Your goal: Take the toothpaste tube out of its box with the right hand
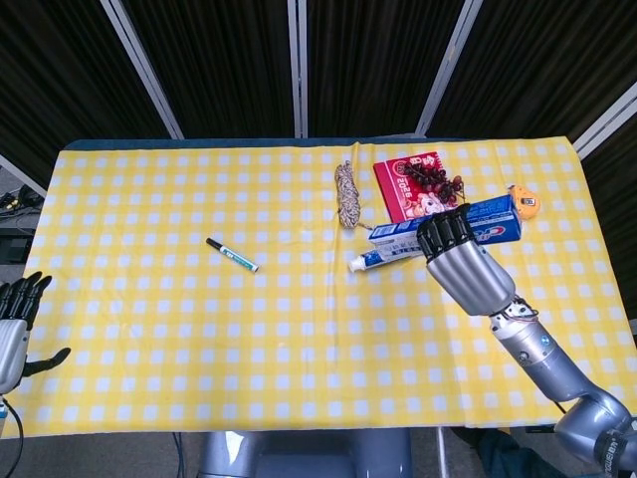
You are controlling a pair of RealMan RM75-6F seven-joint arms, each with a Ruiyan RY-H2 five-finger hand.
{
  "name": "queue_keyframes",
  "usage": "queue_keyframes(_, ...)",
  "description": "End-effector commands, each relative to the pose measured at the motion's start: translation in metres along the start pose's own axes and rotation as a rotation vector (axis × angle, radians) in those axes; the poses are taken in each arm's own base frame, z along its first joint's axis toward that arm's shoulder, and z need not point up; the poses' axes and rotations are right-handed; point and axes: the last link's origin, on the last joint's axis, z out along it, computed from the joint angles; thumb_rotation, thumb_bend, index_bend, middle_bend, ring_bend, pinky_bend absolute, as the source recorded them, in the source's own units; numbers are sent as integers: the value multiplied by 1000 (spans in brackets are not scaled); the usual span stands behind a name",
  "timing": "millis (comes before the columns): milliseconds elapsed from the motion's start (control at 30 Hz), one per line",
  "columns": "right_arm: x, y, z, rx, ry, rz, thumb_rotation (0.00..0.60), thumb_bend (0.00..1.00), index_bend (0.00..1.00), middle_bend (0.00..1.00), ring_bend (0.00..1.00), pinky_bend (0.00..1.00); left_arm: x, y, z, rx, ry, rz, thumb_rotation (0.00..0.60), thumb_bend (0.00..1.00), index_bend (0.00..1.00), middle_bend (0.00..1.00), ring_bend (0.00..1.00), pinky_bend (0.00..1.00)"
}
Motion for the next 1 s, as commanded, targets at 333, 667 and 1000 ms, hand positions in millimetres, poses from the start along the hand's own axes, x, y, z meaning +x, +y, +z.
queue_keyframes(333, -7, -101, 0, 172, -194, 505, 600, 11, 101, 148, 187, 93, -2, -2, 3, 10, -3, 1, 600, 0, 0, 0, 0, 0)
queue_keyframes(667, 9, -87, -16, 96, -170, 563, 600, 0, 34, 76, 83, 27, 2, -6, 3, 15, 0, -19, 600, 0, 0, 0, 0, 0)
queue_keyframes(1000, -20, -20, -94, -95, -157, 532, 600, 0, 36, 75, 60, 2, 6, -3, -3, -6, 20, -30, 600, 0, 0, 0, 0, 0)
